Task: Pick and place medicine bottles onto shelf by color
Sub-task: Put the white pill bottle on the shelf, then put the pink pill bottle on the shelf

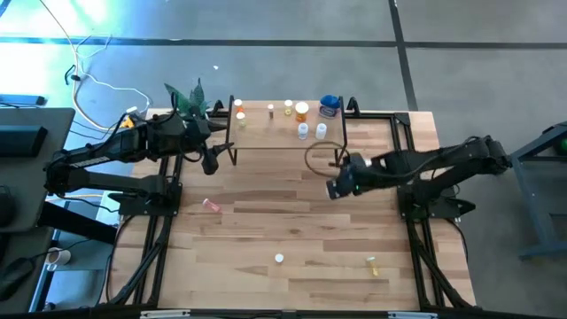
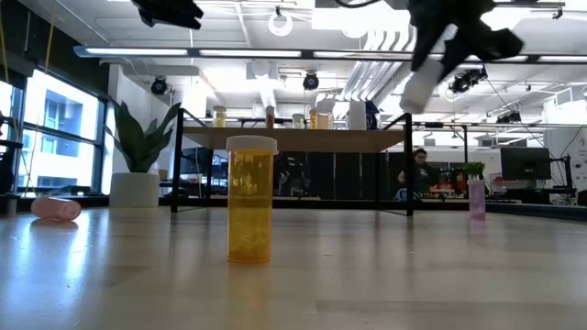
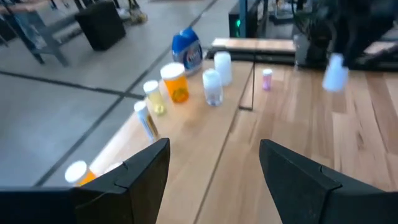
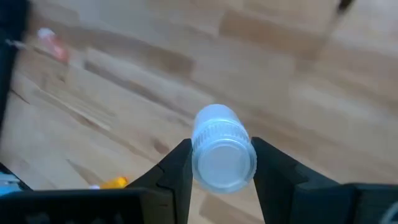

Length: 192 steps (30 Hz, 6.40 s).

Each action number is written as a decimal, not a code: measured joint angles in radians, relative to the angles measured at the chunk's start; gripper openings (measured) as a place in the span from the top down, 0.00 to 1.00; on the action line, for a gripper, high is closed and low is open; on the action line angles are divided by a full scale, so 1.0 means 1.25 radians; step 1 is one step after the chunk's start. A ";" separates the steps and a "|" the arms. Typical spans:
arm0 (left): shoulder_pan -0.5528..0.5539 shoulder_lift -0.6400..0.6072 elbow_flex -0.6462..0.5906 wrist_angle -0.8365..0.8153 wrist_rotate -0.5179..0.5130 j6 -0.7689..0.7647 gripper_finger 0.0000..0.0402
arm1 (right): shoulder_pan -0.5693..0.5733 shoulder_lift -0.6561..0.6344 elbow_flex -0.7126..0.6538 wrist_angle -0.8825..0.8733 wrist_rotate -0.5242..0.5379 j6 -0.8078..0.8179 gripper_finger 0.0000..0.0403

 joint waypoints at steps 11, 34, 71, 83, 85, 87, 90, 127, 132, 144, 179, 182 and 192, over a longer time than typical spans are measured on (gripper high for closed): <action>0.048 0.018 0.000 -0.053 0.013 -0.108 0.41 | -0.187 0.000 0.129 -0.011 0.003 -0.290 0.70; 0.052 0.086 0.000 -0.048 -0.012 -0.168 0.41 | -0.572 0.049 0.377 -0.091 -0.076 -0.791 0.70; 0.052 0.086 0.000 -0.090 -0.012 -0.167 0.41 | -0.595 0.372 0.511 -0.341 -0.164 -0.958 0.70; 0.052 0.086 0.000 -0.094 -0.012 -0.167 0.41 | -0.594 0.389 0.511 -0.366 -0.164 -0.941 0.69; 0.052 0.086 0.000 -0.094 -0.011 -0.167 0.41 | -0.594 0.389 0.511 -0.365 -0.164 -0.951 0.67; 0.052 0.086 0.000 -0.094 -0.009 -0.167 0.41 | -0.594 0.389 0.511 -0.366 -0.164 -0.957 0.63; 0.052 0.086 0.000 -0.094 -0.008 -0.167 0.41 | -0.594 0.389 0.511 -0.365 -0.164 -0.956 0.57; 0.017 0.086 0.000 -0.229 0.013 -0.637 0.41 | -0.594 0.376 0.737 -0.280 -0.087 -0.864 0.46; -0.014 0.086 0.000 -0.284 0.010 -0.743 0.41 | -0.594 0.376 0.738 -0.258 -0.088 -0.905 0.46; -0.140 0.101 0.000 -0.380 -0.089 -1.155 0.41 | -0.594 0.376 0.738 -0.243 -0.088 -1.067 0.46; -0.487 0.490 0.000 -0.560 -0.075 -1.926 0.41 | -0.594 0.376 0.738 -0.237 -0.088 -1.175 0.46; -0.490 0.528 0.000 -0.554 -0.046 -1.928 0.41 | -0.594 0.377 0.737 -0.236 -0.089 -1.178 0.46; -0.489 0.635 0.000 -0.550 0.019 -1.933 0.41 | -0.594 0.377 0.737 -0.236 -0.089 -1.191 0.46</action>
